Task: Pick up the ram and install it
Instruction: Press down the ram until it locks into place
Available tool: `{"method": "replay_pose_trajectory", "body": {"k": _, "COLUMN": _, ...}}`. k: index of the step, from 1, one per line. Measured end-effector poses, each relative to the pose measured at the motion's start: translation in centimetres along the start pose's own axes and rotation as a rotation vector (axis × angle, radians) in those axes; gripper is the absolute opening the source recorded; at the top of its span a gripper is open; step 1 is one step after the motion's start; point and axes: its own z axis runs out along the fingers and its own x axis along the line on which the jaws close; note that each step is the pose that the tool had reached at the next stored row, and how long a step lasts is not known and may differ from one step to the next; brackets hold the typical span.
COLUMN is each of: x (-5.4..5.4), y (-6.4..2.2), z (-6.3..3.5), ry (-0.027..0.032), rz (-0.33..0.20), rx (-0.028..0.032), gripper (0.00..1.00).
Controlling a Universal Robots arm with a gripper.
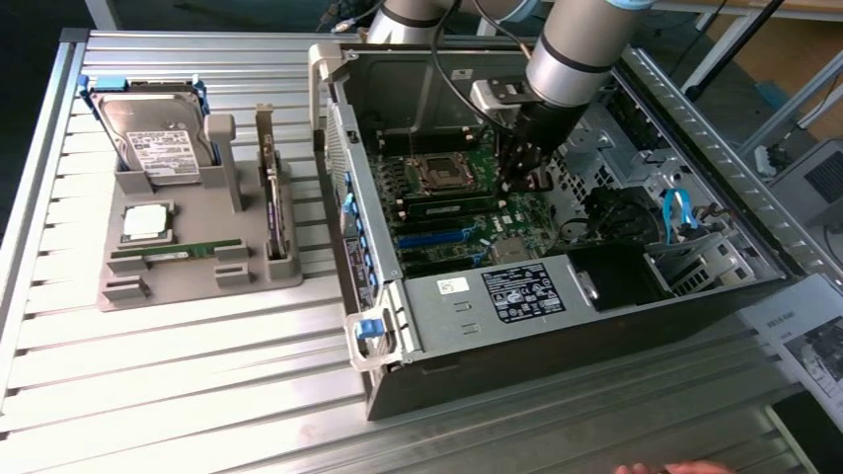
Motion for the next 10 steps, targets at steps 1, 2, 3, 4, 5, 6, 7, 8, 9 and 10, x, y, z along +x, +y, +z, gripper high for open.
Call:
{"method": "replay_pose_trajectory", "body": {"k": 1, "x": 0.0, "y": 0.0, "z": 0.06, "ry": 0.0, "rz": 0.0, "rx": 0.0, "gripper": 0.1}}
{"method": "replay_pose_trajectory", "body": {"k": 2, "x": 0.01, "y": 0.0, "z": 0.1, "ry": 0.0001, "rz": 0.0, "rx": 0.0, "gripper": 0.1}}
{"method": "replay_pose_trajectory", "body": {"k": 3, "x": 0.01, "y": 0.0, "z": 0.1, "ry": 0.0003, "rz": 0.0, "rx": -0.0001, "gripper": 0.1}}
{"method": "replay_pose_trajectory", "body": {"k": 4, "x": 0.01, "y": 0.0, "z": 0.1, "ry": 0.0003, "rz": 0.0, "rx": -0.0001, "gripper": 0.1}}
{"method": "replay_pose_trajectory", "body": {"k": 5, "x": 0.0, "y": 0.0, "z": 0.11, "ry": 0.0001, "rz": 0.0, "rx": 0.0, "gripper": 0.1}}
{"method": "replay_pose_trajectory", "body": {"k": 6, "x": 0.0, "y": 0.0, "z": 0.11, "ry": 0.0, "rz": 0.0, "rx": 0.0, "gripper": 0.1}}
{"method": "replay_pose_trajectory", "body": {"k": 7, "x": 0.0, "y": 0.0, "z": 0.11, "ry": 0.0, "rz": 0.0, "rx": 0.0, "gripper": 0.1}}
{"method": "replay_pose_trajectory", "body": {"k": 8, "x": 0.0, "y": 0.0, "z": 0.12, "ry": 0.0001, "rz": 0.0, "rx": 0.0, "gripper": 0.1}}
{"method": "replay_pose_trajectory", "body": {"k": 9, "x": 0.0, "y": 0.0, "z": 0.17, "ry": -0.0003, "rz": 0.0, "rx": 0.0001, "gripper": 0.1}}
{"method": "replay_pose_trajectory", "body": {"k": 10, "x": 0.0, "y": 0.0, "z": 0.22, "ry": -0.0003, "rz": 0.0, "rx": 0.0001, "gripper": 0.1}}
